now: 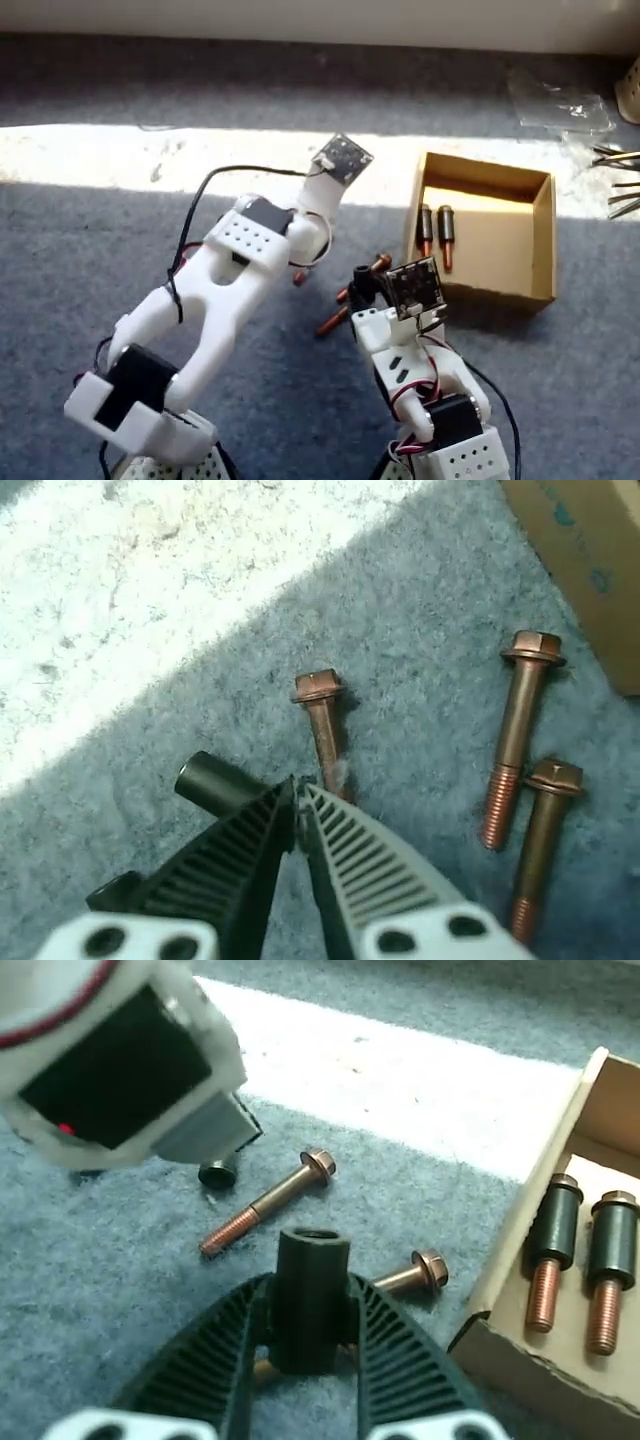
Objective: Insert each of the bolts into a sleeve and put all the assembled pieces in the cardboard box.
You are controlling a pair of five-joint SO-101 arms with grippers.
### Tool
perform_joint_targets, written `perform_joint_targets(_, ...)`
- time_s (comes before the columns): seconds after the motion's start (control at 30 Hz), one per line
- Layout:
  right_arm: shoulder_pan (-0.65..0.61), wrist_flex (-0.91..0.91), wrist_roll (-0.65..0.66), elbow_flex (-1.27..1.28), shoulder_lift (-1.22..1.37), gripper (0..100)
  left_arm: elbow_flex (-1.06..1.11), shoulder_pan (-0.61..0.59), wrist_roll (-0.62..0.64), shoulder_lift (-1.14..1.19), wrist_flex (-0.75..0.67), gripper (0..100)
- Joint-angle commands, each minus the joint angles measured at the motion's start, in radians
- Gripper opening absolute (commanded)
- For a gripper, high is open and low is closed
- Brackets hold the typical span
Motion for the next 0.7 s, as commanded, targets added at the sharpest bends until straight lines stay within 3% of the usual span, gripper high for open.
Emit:
perform_joint_targets(0.0,0.012,-0.033,-0.008,-0.013,-0.013,0.5,-0.107,0.019,0.0,0.064,0.008,3)
perform_joint_targets(0.13,0.012,-0.033,-0.008,-0.013,-0.013,0.5,-0.159,0.019,0.0,0.134,0.011,4)
perform_joint_targets(0.3,0.012,-0.033,-0.008,-0.013,-0.013,0.5,-0.249,0.013,0.074,0.18,0.104,13)
perform_joint_targets(0.67,0.012,-0.033,-0.008,-0.013,-0.013,0.5,-0.414,0.015,0.08,0.375,0.121,13)
